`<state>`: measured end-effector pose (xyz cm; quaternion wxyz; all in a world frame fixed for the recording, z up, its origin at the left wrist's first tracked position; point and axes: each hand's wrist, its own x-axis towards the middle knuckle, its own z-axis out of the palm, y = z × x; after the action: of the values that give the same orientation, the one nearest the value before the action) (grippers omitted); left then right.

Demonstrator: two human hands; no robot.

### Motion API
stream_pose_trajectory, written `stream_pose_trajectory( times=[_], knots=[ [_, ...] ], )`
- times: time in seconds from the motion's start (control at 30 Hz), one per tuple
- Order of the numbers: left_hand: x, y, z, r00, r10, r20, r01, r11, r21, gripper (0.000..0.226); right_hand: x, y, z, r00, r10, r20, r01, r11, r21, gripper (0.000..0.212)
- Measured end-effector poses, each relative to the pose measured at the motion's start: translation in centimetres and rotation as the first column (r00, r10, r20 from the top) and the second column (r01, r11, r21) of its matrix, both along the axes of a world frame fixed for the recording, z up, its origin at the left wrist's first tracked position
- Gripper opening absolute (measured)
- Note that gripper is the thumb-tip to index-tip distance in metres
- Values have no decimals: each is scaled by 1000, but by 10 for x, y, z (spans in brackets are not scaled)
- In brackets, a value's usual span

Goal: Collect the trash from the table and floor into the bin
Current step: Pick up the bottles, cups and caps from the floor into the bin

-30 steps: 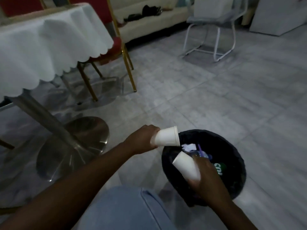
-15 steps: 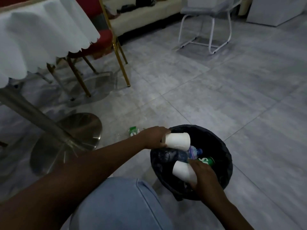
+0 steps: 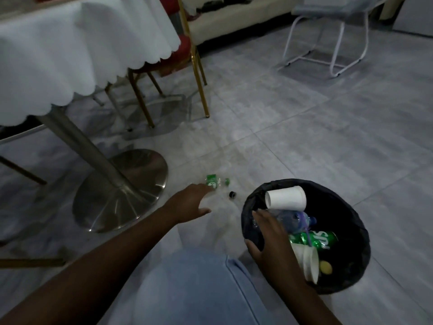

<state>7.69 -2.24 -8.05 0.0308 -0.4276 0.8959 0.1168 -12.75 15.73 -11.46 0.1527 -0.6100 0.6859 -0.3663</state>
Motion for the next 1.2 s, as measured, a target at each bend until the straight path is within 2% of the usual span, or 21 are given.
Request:
stream_pose_trajectory(
  times=[0.13, 0.3, 0.37, 0.5, 0.67, 0.73, 0.87, 0.97, 1.03, 1.13, 1.2],
  knots=[
    [44, -3, -18, 997, 71, 33, -72, 997, 11, 71, 39, -26, -22, 997, 79, -6, -79, 996, 37, 64],
    [81, -18, -53, 992, 124, 28, -125, 991, 47, 68, 86, -67, -62, 987, 157, -33, -147, 967, 208, 66],
    [92, -26, -71, 990, 134, 37, -136, 989, 63, 67, 105, -82, -81, 981, 133, -143, -80, 942, 326, 70],
    [106, -49, -109, 984, 164, 73, -170, 982, 78, 66, 126, -119, -123, 944, 55, -325, 142, 820, 554, 72],
    [112, -85, -164, 979, 124, 162, -140, 986, 89, 65, 131, -165, -178, 907, -43, -418, 275, 812, 514, 64],
    [108, -101, -186, 982, 107, 155, -121, 990, 79, 64, 119, -178, -197, 900, -35, -434, 286, 798, 531, 64],
    [91, -129, -211, 991, 92, 93, -93, 996, 10, 62, 109, -204, -219, 854, -133, -503, 403, 780, 479, 56],
    [76, -148, -216, 995, 87, 56, -86, 996, -24, 63, 100, -236, -220, 848, -282, -449, 504, 690, 520, 70],
    [68, -166, -221, 990, 108, 90, -107, 994, -16, 68, 97, -254, -223, 812, -379, -443, 577, 631, 519, 75],
    [53, -185, -227, 973, 129, 193, -136, 990, 22, 73, 103, -262, -227, 820, -404, -406, 571, 618, 540, 57],
    [40, -187, -232, 966, 116, 229, -122, 992, 13, 72, 102, -259, -236, 830, -331, -449, 550, 618, 562, 64]
  ],
)
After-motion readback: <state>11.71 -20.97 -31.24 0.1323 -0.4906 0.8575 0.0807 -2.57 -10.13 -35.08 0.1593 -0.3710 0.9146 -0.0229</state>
